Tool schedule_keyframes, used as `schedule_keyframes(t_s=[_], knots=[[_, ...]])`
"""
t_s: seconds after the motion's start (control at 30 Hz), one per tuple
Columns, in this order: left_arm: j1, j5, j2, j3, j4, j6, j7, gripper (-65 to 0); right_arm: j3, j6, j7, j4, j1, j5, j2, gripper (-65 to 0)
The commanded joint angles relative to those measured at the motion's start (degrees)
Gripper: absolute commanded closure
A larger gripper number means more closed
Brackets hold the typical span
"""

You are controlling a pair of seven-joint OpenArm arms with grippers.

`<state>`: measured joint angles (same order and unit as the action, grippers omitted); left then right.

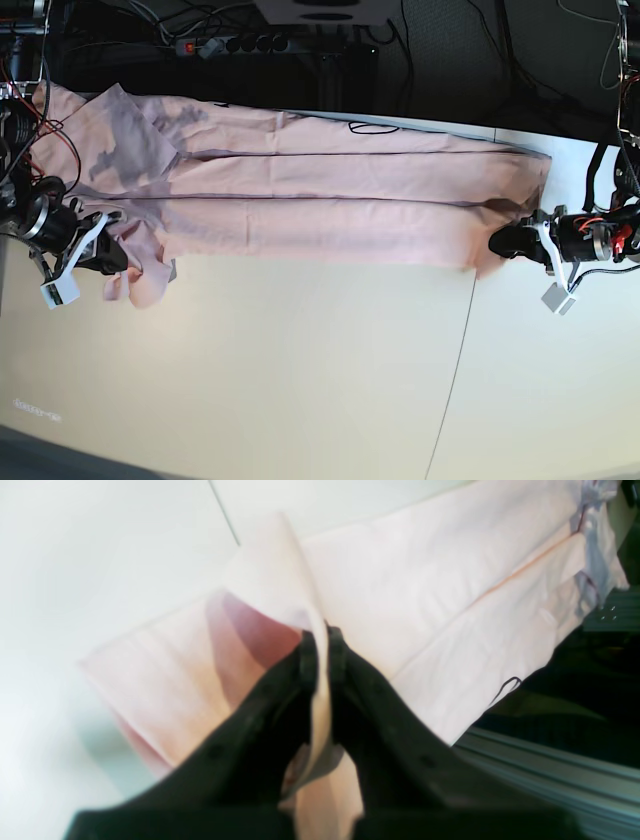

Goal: Fold the T-shirt properly
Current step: 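Pull the collar end with the right gripper to straighten the strip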

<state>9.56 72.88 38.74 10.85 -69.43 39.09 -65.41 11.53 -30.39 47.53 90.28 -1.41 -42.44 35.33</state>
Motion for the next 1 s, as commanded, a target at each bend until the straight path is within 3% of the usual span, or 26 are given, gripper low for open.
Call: schedule_keyframes(t_s=[0.0,0.37,0.67,0.97], knots=[[0.5,1.1,1.1,-0.5,-0.7,0.9,0.4,0.0,1.5,-4.5,-0.5,2.2,-1.5,-1.0,1.1,0.0],[-0.9,2.9,1.1,-0.5,-0.7,0.9,-0.1,0.0,13.7,-4.5,-0.6,14.4,-19.1,-3.3,1.2,0.0],[-1.2,7.7,1.1,-0.5,-0.7,0.9,-4.0,0.0,14.6,-4.5,-0.6,16.4,-26.0,-3.4,1.0,0.0],[-1.2,8.7,1.1,-0.5,-0.7,0.9,-4.3,0.0,14.6,-4.5,-0.6,15.8,-28.0,-0.1,1.0,0.0]])
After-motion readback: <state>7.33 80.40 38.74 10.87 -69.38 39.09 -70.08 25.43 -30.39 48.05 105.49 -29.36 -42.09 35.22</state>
